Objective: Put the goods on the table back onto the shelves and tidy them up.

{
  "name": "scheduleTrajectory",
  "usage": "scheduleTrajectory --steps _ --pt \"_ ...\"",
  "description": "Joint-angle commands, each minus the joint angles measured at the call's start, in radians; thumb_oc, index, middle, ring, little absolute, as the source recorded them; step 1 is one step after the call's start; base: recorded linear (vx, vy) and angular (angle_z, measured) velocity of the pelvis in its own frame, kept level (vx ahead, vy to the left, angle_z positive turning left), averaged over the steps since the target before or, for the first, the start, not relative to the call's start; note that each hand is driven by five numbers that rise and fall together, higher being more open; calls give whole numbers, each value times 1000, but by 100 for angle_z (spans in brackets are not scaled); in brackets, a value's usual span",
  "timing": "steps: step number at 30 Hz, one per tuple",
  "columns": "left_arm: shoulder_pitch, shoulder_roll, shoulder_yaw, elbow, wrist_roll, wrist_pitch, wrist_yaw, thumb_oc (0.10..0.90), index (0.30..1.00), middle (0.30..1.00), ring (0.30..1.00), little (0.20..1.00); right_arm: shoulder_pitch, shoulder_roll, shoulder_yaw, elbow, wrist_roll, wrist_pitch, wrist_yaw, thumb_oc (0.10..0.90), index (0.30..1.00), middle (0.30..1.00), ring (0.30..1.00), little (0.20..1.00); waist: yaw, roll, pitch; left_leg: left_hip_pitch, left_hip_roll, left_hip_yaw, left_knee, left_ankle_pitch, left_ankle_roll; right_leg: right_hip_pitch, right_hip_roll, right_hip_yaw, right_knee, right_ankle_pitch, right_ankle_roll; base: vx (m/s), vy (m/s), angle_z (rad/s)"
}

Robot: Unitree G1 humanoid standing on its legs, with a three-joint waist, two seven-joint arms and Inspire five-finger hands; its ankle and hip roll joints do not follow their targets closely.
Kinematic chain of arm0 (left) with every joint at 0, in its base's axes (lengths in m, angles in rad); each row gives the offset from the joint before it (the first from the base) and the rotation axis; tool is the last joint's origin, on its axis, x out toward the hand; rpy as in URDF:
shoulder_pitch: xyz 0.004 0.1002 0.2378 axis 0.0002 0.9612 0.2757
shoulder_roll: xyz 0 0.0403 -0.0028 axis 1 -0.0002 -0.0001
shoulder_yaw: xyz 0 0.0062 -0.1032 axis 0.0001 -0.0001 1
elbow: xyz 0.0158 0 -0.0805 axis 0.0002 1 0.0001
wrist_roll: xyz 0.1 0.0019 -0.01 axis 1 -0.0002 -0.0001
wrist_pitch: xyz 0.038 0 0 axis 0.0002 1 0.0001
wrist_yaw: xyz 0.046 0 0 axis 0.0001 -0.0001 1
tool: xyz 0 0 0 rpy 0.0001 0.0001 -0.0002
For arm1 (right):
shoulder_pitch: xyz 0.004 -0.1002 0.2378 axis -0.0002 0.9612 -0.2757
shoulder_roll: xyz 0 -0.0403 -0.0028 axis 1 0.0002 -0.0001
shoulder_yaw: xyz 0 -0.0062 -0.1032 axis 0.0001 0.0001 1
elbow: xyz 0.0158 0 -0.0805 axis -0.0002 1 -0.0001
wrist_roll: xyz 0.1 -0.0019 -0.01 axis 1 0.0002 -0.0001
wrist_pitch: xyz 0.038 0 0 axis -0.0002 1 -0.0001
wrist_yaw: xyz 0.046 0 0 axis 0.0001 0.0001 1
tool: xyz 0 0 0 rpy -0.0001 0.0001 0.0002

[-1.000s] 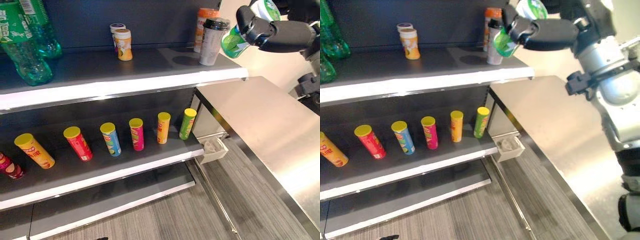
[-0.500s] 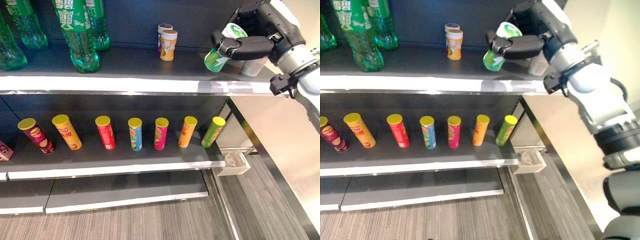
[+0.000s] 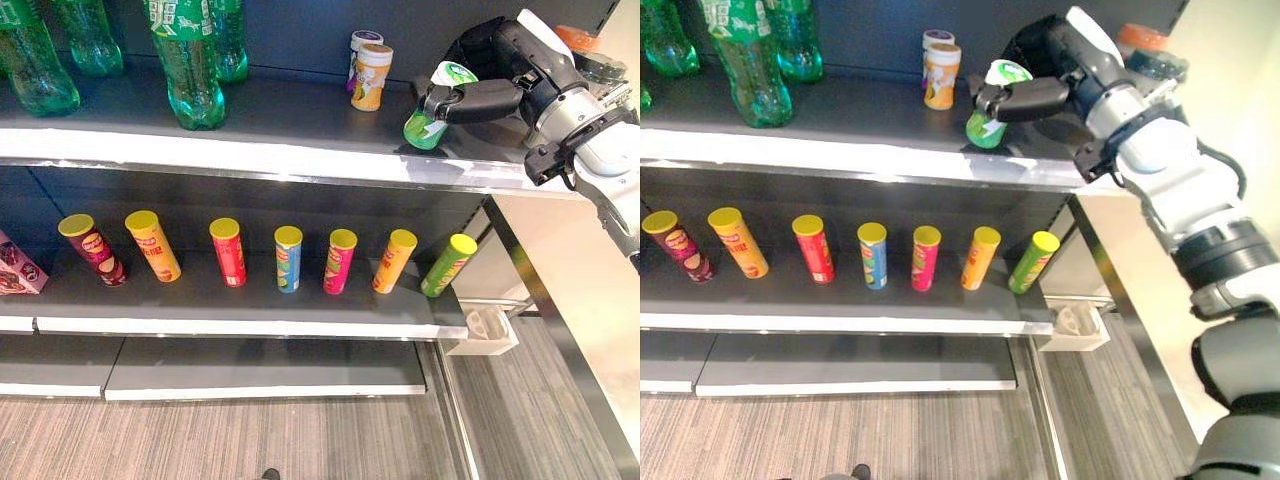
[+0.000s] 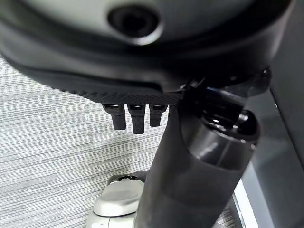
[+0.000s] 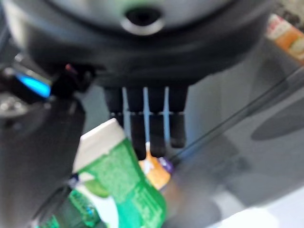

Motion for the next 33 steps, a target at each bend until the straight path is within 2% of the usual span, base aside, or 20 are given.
scheduleTrajectory --steps 1,16,33 --pt "-25 66 -66 13 -15 -33 28 800 900 900 900 900 -227 -2 24 55 -14 -53 -55 400 300 300 300 300 42 -24 -59 -59 115 63 4 9 -91 10 -137 -27 88 -25 109 1 15 8" --pt "-28 69 -65 13 -28 -36 36 800 900 900 900 900 -266 49 60 109 -84 -38 -69 400 300 300 300 300 60 -31 -55 -69 107 53 4 9 -88 9 -138 -38 87 -22 111 0 3 1" --pt "-19 67 -55 14 -38 -36 34 800 900 900 900 900 -252 63 69 84 -54 -40 -54 400 300 300 300 300 71 -50 -47 -73 109 50 5 8 -85 3 -135 -34 84 -19 110 1 4 2"
